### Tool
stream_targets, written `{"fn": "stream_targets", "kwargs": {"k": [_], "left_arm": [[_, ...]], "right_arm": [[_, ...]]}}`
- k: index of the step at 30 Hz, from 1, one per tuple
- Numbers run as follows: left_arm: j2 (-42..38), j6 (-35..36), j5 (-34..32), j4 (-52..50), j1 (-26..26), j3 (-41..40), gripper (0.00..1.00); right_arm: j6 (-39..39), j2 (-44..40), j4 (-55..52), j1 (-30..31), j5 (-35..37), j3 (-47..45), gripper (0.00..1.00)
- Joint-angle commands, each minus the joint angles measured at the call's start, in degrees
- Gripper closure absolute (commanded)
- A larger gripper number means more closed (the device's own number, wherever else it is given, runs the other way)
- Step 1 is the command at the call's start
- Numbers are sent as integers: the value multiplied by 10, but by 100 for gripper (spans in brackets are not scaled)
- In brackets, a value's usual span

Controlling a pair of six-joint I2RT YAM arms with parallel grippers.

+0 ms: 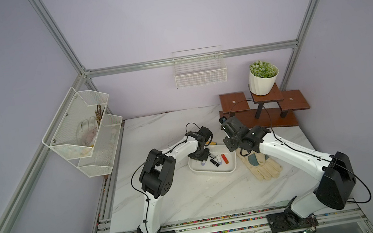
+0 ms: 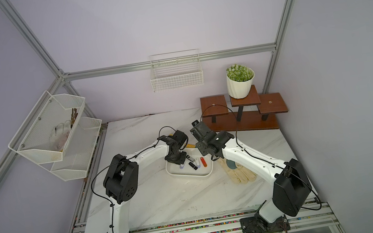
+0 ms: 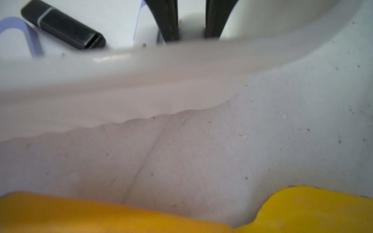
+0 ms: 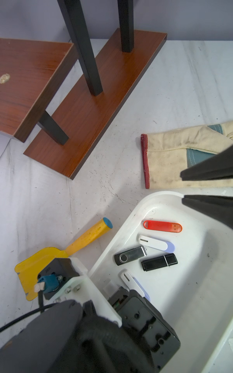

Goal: Put the usb flash drive into the storage box
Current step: Place the USB flash in the storage box, then reset both arms

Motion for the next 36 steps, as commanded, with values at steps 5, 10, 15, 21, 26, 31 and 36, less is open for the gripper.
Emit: {"fn": "stream_targets", "kwargs": {"k": [5, 10, 15, 21, 26, 31, 36], "left_arm": [[-6, -14, -15, -3, -2, -6, 67], [-15, -18, -16, -3, -2, -7, 51], [-46, -19, -24, -3, -2, -3, 40], [-116, -10, -45, -11, -1, 42, 31], [-168, -7, -59, -46, 1, 77, 23], [-297, 10, -97, 13, 72, -71, 0], [-428, 10, -159, 138, 163, -285, 0]], "right_arm": [[8, -19, -11, -4, 0, -11, 80], [9, -19, -11, -4, -2, -12, 80], [10, -23, -10, -4, -2, -11, 80], [13, -27, -10, -4, 2, -8, 80], [20, -33, -3, -5, 9, -17, 79], [48, -32, 23, -13, 3, -42, 62], [77, -47, 81, -44, 29, -79, 36]]}}
